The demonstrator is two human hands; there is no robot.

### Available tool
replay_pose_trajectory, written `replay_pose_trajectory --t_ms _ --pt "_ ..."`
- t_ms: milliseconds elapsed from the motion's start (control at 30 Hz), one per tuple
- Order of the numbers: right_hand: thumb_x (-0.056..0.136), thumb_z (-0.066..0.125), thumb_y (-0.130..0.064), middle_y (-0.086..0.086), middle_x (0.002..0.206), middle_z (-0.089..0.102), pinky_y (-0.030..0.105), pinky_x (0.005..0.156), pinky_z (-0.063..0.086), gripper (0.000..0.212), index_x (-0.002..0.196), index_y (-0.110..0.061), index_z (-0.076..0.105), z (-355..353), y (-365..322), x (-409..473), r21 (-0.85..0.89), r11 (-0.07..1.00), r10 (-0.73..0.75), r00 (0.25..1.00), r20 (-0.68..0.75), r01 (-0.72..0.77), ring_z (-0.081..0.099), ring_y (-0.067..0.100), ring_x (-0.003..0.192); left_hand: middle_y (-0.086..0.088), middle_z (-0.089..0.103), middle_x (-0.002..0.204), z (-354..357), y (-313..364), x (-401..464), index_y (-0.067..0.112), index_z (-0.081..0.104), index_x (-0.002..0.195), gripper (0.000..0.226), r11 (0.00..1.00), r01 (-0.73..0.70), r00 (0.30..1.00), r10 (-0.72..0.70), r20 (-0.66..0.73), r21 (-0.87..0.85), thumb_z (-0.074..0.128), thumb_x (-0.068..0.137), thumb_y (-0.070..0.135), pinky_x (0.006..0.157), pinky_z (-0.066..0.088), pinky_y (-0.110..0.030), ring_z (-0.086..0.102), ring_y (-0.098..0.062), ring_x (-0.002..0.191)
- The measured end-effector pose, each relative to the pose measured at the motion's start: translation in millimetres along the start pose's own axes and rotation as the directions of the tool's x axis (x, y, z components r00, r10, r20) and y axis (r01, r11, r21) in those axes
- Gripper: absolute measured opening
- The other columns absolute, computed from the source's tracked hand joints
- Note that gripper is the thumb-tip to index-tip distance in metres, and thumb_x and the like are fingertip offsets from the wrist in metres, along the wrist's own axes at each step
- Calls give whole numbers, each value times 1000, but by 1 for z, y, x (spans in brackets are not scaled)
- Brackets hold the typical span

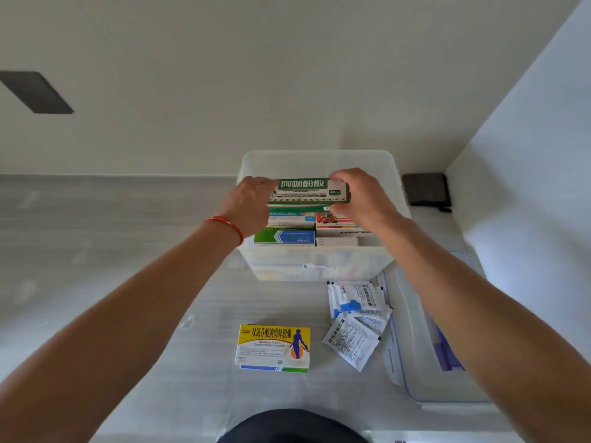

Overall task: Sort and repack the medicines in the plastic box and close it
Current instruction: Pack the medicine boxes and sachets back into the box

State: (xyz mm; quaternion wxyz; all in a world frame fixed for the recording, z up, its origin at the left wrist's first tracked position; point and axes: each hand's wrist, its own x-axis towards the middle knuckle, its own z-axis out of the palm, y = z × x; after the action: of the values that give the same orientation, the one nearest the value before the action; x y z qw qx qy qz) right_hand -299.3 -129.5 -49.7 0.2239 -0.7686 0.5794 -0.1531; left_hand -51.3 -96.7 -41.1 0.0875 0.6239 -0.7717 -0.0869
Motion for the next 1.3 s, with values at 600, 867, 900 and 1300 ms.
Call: replay_pose_trajectory --t_ms 600,867,900,1300 --pt "94 65 -12 9 125 68 41 93 57 27 121 -9 69 14 -17 -9 -29 998 48 989 -143 -53 68 24 104 -6 76 92 -16 10 -31 7 78 85 36 897 -61 891 -149 -429 -438 51 75 -15 86 55 -30 69 -20 87" --pt "94 59 -22 -16 85 65 20 58 52 8 96 -21 67 18 -38 -155 164 913 -350 924 -153 373 62 3 63 8 70 79 28 -8 -171 18 69 80 30 821 145 920 -317 -230 -552 59 76 -11 71 46 -5 66 -5 74" --pt "95 60 -24 -14 89 67 27 61 56 10 100 -21 68 34 -38 -167 177 925 -336 941 -36 337 64 4 67 6 70 82 46 -8 -185 19 68 86 31 793 263 925 -369 -90 -550 62 77 -10 70 44 -2 66 -7 73" --pt "78 74 -29 5 133 47 45 97 49 85 150 -14 32 189 -39 -188 -221 920 -177 846 503 324 45 26 121 -4 71 103 116 5 -221 20 61 118 31 268 821 563 -518 643 -503 63 87 15 80 60 -40 67 -23 98"
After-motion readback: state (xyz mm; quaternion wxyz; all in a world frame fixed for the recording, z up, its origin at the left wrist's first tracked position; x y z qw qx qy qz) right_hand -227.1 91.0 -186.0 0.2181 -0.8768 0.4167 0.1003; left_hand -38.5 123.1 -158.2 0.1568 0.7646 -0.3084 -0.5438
